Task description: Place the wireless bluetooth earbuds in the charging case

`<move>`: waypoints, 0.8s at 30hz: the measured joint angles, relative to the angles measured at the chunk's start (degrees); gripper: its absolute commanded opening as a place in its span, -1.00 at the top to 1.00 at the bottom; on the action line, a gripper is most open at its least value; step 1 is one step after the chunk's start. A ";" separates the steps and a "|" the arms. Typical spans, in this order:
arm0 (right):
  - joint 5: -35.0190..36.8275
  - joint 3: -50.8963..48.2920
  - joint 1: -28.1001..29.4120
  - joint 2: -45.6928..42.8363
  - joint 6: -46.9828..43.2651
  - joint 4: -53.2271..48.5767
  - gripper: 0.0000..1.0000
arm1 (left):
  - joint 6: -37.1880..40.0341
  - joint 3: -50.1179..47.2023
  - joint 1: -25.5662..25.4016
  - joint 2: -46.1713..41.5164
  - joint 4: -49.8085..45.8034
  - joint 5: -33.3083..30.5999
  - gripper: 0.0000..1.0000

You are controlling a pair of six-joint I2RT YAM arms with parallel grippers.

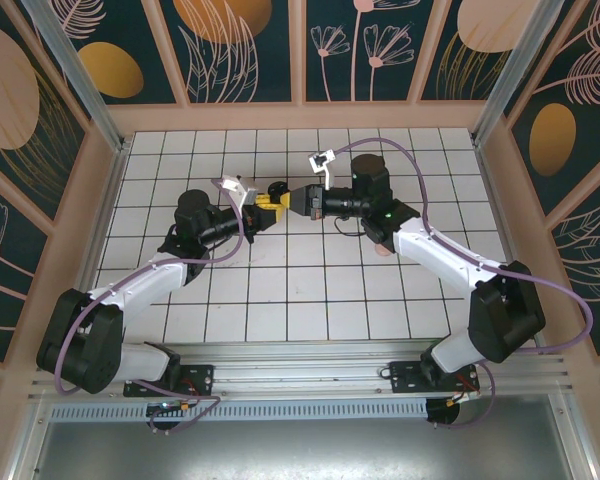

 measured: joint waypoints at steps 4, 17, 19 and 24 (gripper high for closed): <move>0.07 0.28 0.37 0.37 -0.02 0.00 0.73 | 0.35 0.00 0.00 0.00 -0.15 0.00 0.99; 1.31 1.38 0.98 1.18 -0.87 -1.66 0.54 | 2.34 0.17 0.00 0.00 -1.70 -0.24 0.99; 1.36 1.42 0.98 0.94 -1.42 -1.95 0.46 | 2.80 0.20 0.00 0.00 -1.86 -0.20 0.99; 1.75 1.22 -0.15 -2.40 -3.89 -3.17 0.25 | 4.57 0.20 -0.07 -0.52 -1.88 1.99 0.98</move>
